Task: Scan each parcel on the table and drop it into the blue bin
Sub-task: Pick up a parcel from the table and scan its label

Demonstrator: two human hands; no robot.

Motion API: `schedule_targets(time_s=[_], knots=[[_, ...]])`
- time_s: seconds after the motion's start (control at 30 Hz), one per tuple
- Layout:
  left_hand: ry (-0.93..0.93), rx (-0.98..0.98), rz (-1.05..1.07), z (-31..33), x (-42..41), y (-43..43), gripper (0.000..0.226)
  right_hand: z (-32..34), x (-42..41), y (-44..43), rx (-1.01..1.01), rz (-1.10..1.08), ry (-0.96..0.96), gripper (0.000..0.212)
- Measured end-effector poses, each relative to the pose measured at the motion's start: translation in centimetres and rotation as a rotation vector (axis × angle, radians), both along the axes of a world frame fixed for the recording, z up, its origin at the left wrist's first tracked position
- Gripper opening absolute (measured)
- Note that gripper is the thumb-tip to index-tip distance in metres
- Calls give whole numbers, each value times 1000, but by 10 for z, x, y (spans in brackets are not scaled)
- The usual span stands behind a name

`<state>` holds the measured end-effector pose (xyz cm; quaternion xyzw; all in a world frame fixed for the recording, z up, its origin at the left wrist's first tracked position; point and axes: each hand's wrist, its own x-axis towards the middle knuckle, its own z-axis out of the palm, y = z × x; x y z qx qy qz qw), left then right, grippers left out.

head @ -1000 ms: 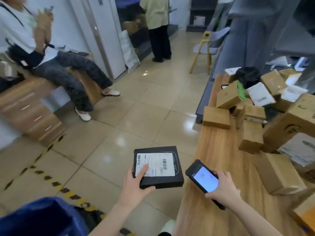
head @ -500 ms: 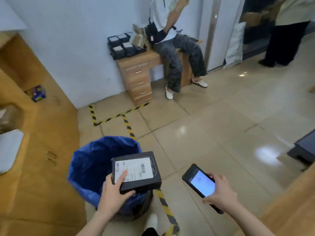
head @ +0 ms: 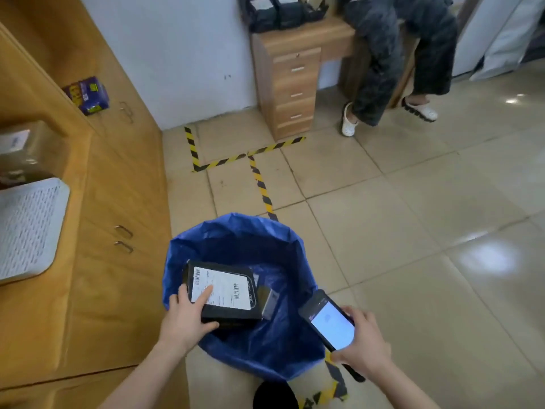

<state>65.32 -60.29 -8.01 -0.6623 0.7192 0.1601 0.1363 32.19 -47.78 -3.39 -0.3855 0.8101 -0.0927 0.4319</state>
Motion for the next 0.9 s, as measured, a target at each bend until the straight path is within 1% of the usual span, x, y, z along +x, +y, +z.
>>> schedule_targets(time_s=[0.23, 0.5, 0.63, 0.77, 0.9], knots=[[-108, 122, -129, -67, 6, -71, 89, -65, 71, -73, 129, -2, -75, 94], [-236, 233, -248, -182, 9, -107, 90, -180, 98, -114, 271, -102, -111, 96], [-295, 243, -322, -236, 5, -121, 90, -237, 102, -123, 342, -113, -94, 95], [-331, 200, -347, -285, -2, -137, 90, -285, 104, -135, 397, -110, -88, 95], [-301, 171, -329, -329, -10, -153, 89, -330, 110, -149, 393, -169, -183, 97]])
